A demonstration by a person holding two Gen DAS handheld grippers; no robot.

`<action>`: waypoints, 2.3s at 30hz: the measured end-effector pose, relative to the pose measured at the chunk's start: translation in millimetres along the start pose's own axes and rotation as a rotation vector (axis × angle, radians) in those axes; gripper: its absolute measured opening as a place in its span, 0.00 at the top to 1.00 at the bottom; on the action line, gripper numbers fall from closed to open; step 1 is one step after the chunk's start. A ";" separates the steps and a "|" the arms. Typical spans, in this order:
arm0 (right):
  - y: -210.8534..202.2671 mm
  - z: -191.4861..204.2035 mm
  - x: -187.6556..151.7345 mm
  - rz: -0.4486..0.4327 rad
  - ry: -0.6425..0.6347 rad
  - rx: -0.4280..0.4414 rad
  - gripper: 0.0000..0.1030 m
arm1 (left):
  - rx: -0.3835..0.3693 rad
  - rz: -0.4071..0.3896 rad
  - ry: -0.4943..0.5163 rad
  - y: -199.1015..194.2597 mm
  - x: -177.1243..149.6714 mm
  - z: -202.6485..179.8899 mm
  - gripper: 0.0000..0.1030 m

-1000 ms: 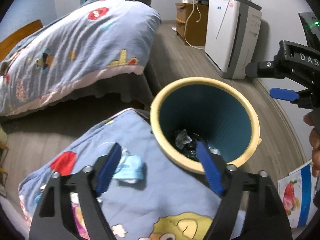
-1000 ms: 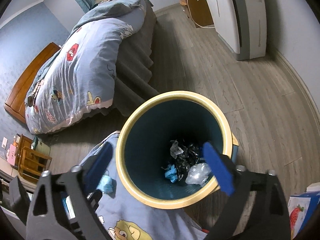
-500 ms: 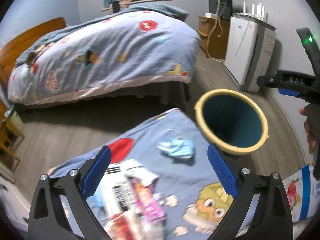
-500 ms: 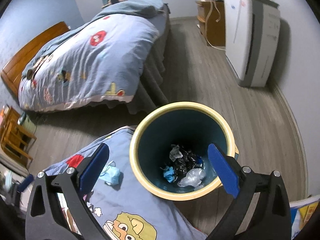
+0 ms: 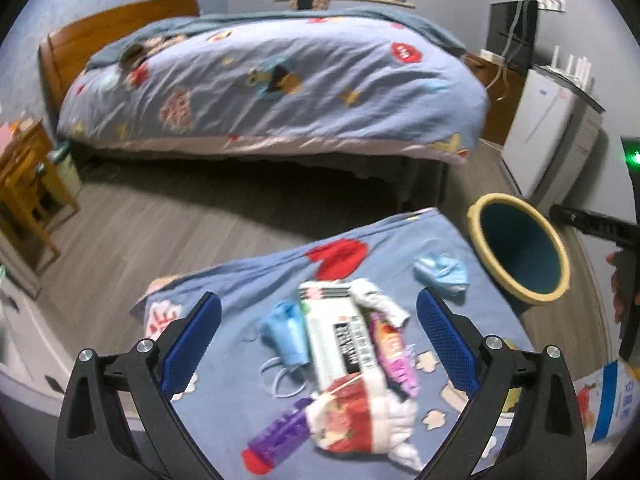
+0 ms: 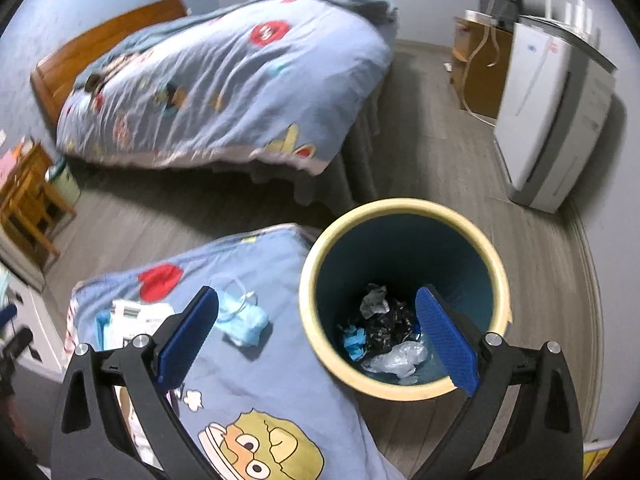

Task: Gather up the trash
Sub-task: 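Move both grippers back over the cushion toward the remaining trash, then grasp the red floral paper cup with the left gripper while the right grasps the blue mask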

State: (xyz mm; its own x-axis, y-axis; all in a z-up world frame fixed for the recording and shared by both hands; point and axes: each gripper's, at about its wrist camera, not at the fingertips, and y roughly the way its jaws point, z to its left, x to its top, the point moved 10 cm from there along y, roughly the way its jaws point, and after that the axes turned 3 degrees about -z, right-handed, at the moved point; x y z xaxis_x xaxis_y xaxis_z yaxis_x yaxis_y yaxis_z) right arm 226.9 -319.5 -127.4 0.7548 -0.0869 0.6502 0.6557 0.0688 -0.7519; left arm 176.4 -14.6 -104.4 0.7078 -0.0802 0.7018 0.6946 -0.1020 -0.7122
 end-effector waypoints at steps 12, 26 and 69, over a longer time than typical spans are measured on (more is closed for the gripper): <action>51.3 61.2 -44.4 0.144 -0.072 0.032 0.06 | -0.013 0.158 0.002 37.2 -55.2 23.3 0.06; 81.7 80.0 -59.0 0.204 -0.046 0.029 0.06 | -0.099 0.314 0.084 63.6 -120.7 -27.0 0.06; 39.9 97.5 -56.6 0.218 -0.175 0.113 0.77 | -0.081 0.196 0.054 36.7 -62.6 -29.8 0.26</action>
State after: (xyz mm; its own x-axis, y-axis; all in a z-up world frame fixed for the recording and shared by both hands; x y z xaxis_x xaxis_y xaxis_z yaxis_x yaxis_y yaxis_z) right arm 212.4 -215.0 -183.6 0.8637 0.1142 0.4910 0.4683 0.1783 -0.8654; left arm 153.7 -42.9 -174.0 0.8186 -0.1595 0.5518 0.5304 -0.1585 -0.8328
